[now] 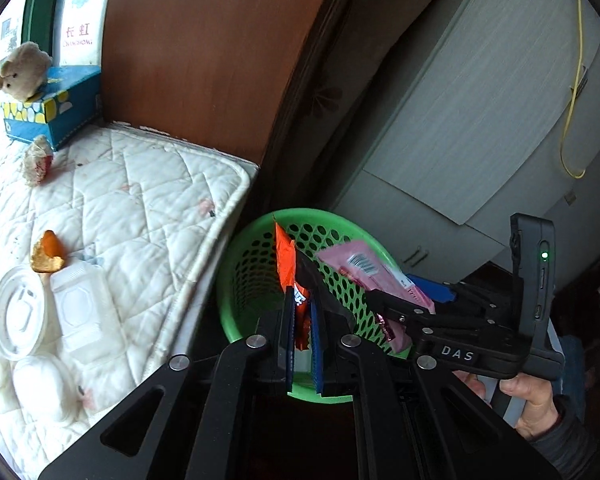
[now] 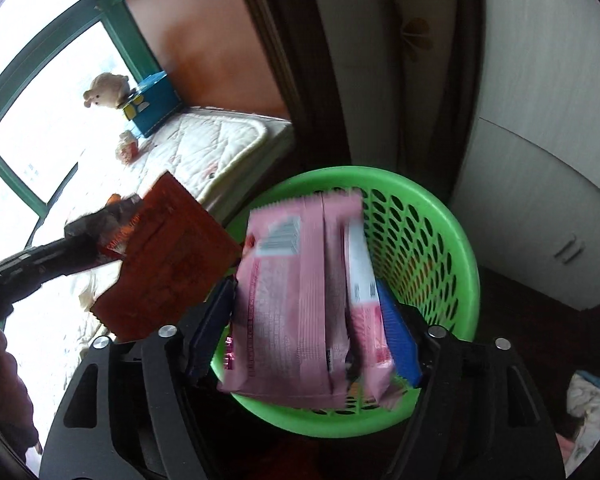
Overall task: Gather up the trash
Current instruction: 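Carry both wrappers over the green basket and open both tools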
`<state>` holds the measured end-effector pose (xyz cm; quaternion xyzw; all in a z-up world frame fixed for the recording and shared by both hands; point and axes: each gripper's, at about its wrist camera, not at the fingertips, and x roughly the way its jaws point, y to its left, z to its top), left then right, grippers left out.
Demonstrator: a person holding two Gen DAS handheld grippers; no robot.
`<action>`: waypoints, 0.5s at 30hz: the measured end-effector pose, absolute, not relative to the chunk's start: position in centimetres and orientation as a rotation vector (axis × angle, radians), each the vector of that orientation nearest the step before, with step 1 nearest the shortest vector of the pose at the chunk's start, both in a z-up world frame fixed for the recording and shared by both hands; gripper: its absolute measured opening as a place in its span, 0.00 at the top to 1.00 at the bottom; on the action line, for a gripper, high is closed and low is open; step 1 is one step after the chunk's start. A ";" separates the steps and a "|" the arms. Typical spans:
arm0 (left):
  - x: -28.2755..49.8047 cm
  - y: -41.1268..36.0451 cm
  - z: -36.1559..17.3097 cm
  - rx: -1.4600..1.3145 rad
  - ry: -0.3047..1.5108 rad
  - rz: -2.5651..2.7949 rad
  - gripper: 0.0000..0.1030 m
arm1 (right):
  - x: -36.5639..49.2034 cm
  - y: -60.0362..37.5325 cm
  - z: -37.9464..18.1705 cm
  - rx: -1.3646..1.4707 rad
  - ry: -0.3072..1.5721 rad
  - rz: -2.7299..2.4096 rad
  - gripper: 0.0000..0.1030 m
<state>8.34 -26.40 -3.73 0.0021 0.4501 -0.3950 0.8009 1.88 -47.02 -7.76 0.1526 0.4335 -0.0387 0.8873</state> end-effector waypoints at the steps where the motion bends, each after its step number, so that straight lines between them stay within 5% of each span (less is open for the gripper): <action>1: 8.6 -26.7 -4.1 0.004 0.976 -0.850 0.93 | 1.8 -47.3 -7.8 0.319 0.900 -0.086 0.28; 7: 9.2 -28.2 -6.1 0.019 1.027 -0.855 0.91 | 1.1 -48.9 -7.9 0.355 0.891 -0.107 0.27; 12: 9.0 -29.3 -7.3 0.035 1.050 -0.860 0.68 | 0.4 -49.6 -7.7 0.366 0.885 -0.118 0.27; 15: 8.6 -29.5 -7.5 0.038 1.048 -0.863 0.63 | 0.0 -50.0 -7.7 0.382 0.881 -0.118 0.27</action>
